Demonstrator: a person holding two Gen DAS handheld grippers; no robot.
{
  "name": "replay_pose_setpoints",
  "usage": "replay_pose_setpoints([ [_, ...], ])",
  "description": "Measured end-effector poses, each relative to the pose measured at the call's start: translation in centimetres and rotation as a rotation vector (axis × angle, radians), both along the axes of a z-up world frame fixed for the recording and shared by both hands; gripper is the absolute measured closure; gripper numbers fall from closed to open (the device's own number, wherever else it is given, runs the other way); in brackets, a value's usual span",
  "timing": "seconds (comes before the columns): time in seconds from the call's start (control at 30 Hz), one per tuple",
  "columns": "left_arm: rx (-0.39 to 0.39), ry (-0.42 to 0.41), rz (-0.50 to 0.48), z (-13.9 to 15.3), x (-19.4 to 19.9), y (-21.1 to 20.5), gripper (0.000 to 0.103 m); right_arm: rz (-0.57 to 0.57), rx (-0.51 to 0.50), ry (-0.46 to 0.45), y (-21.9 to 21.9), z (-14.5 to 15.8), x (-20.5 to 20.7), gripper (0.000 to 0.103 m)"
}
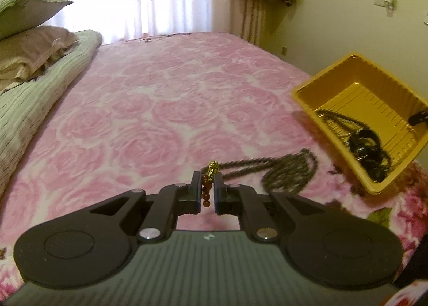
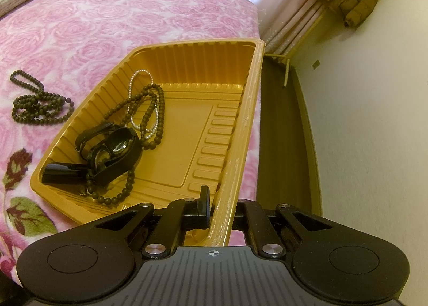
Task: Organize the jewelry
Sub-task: 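Carry the red bead bracelet into the yellow tray and open the left tool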
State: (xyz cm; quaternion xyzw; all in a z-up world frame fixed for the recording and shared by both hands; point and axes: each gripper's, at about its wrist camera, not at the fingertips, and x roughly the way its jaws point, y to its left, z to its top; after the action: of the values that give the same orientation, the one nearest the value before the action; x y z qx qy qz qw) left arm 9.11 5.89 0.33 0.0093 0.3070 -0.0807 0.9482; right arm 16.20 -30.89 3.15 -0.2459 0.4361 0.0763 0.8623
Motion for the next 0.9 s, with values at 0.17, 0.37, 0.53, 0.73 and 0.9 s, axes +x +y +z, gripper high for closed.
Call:
replay_pose_setpoints([
  [0.17,-0.032,-0.014,-0.112,0.9,0.7,-4.0,0.096,0.002,0.003,-0.003,0.0,0.1,0.0,0.097],
  [0.37,-0.093,-0.009,-0.307,1.9,2.0,-10.9,0.096,0.0,0.009,-0.003,-0.1,0.2,0.0,0.097],
  [0.53,-0.078,-0.018,-0.437,2.5,2.7,-16.1,0.096,-0.005,0.025,-0.004,-0.3,0.4,0.1,0.097],
  [0.73,-0.061,-0.017,-0.516,2.2,3.4,-19.8,0.096,-0.005,0.033,-0.004,-0.5,0.5,0.1,0.097],
  [0.9,-0.058,-0.007,-0.535,1.6,3.5,-20.3,0.081,-0.01,0.041,0.0,-0.7,0.3,0.0,0.097],
])
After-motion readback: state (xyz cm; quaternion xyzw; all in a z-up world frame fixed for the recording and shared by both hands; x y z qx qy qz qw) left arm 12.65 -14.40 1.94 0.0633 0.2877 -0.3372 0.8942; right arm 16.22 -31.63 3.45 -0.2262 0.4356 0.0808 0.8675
